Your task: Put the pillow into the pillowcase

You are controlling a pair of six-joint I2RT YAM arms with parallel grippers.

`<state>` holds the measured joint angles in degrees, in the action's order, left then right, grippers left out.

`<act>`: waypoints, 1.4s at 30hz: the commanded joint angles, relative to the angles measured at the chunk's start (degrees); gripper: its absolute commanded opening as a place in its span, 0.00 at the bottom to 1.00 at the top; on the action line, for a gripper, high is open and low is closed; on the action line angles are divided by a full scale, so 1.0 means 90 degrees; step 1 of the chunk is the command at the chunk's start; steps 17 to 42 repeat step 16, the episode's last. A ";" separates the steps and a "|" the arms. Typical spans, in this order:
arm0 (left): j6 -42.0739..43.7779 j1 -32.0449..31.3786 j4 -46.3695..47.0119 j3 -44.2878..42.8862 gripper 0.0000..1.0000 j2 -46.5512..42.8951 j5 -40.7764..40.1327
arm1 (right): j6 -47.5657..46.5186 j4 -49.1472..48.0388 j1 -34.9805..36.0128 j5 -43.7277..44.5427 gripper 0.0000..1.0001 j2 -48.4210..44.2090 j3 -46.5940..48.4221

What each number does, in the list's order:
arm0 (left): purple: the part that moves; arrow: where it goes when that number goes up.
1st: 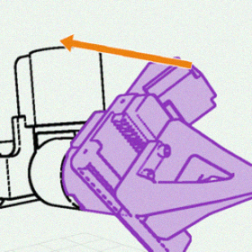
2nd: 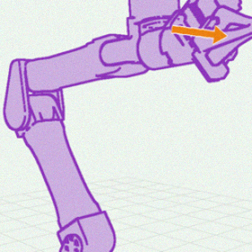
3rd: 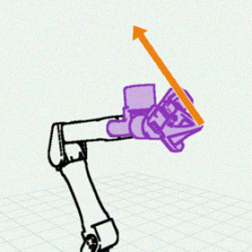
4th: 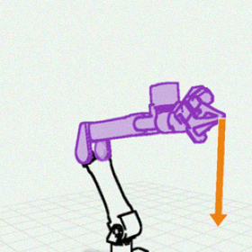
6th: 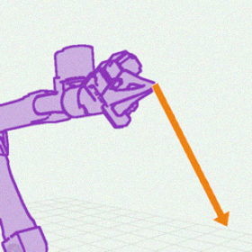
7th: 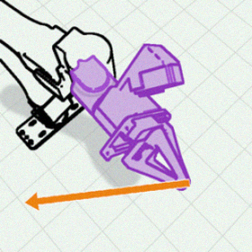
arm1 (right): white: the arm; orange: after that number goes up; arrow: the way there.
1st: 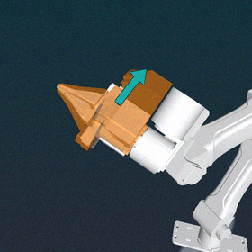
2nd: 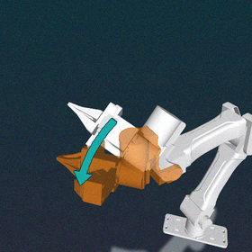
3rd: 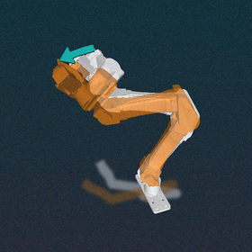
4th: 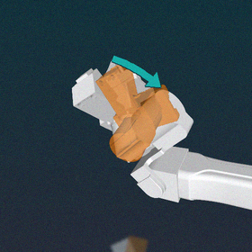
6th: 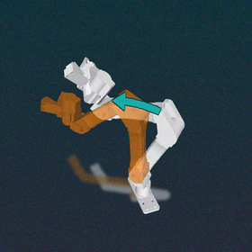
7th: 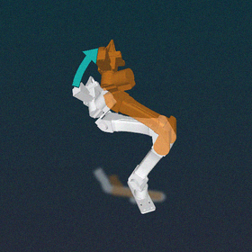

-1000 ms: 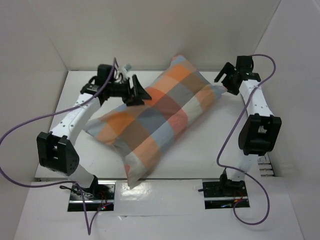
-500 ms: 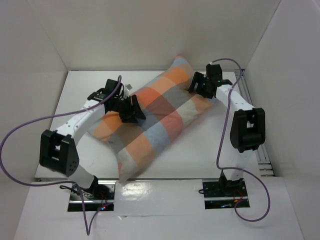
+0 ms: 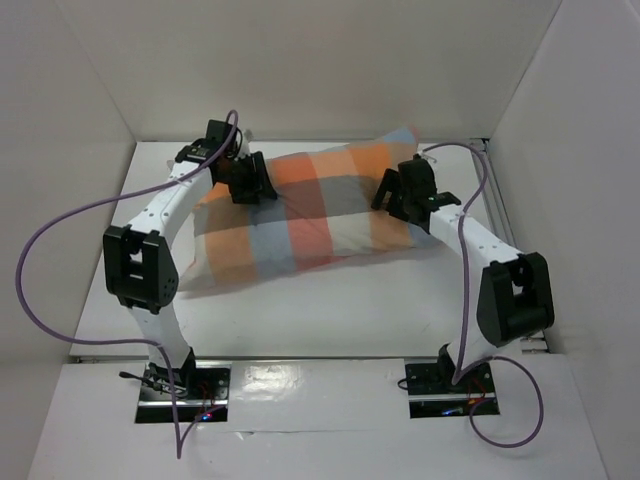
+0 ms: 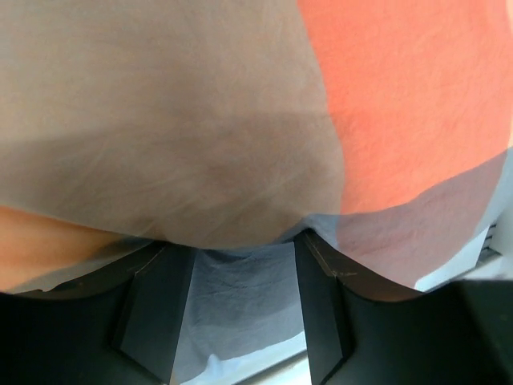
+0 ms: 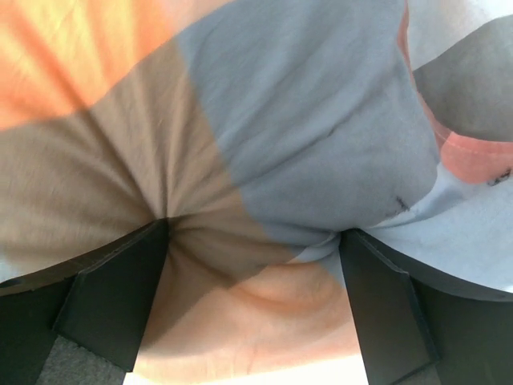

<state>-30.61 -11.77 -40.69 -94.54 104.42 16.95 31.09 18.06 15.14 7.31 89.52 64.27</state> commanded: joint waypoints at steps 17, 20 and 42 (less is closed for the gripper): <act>0.0891 -0.0216 0.0310 -0.1071 0.99 -0.1774 -0.0252 | 0.0178 0.2797 0.0525 0.3659 1.00 -0.2669 0.1131; 0.0891 -0.0216 0.0310 -0.1071 0.99 -0.1774 -0.0252 | 0.0178 0.2797 0.0525 0.3659 1.00 -0.2669 0.1131; 0.0891 -0.0216 0.0310 -0.1071 0.99 -0.1774 -0.0252 | 0.0178 0.2797 0.0525 0.3659 1.00 -0.2669 0.1131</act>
